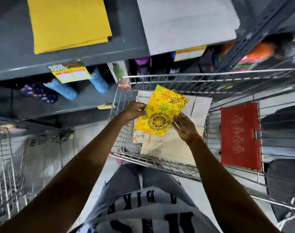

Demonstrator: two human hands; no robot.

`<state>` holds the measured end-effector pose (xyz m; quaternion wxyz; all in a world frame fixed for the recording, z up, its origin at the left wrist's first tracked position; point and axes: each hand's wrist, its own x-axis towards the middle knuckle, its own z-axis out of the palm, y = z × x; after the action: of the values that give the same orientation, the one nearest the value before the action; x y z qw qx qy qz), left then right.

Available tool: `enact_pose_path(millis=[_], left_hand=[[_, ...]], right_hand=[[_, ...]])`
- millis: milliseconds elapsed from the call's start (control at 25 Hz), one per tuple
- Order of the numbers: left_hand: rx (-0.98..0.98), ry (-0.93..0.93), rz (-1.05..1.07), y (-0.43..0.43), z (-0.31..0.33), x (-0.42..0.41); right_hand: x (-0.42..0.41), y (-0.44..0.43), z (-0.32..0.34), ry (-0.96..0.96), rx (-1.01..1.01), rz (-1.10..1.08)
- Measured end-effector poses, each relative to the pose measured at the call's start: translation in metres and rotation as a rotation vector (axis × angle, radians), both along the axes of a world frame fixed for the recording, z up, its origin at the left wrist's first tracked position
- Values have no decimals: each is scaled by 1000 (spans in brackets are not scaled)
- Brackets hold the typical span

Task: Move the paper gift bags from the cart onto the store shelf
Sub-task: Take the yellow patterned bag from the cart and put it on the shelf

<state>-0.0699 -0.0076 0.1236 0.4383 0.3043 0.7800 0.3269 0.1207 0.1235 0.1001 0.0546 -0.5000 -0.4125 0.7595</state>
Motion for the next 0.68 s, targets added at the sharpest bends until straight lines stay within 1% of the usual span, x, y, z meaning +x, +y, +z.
enact_pose_path(millis=[40, 80, 120, 160, 200, 280, 320, 400, 480, 560, 680], left_hand=[[37, -39, 34, -3, 19, -5], [67, -91, 70, -5, 36, -11], [99, -130, 93, -6, 53, -17], [132, -155, 107, -8, 72, -26], [164, -168, 113, -11, 92, -35], [226, -185, 148, -16, 131, -55], [260, -188, 171, -17, 148, -65], [330, -194, 212, -16, 177, -84], [392, -239, 281, -10, 200, -103], [408, -259, 350, -3, 221, -120], [422, -273, 429, 6, 241, -138]], right_hand=[[-7, 5, 13, 101, -110, -95], [-13, 10, 25, 159, -99, -84], [-20, 14, 44, 241, -131, -84], [-28, 19, 66, 287, -104, -48], [-35, 24, 87, 393, -96, -34], [-54, 33, 126, 528, -32, 6], [-65, 39, 144, 566, -13, 25], [-91, 50, 175, 584, 37, 41], [-115, 58, 206, 573, 106, 73], [-137, 67, 231, 560, 188, 101], [-163, 73, 260, 490, 289, 83]])
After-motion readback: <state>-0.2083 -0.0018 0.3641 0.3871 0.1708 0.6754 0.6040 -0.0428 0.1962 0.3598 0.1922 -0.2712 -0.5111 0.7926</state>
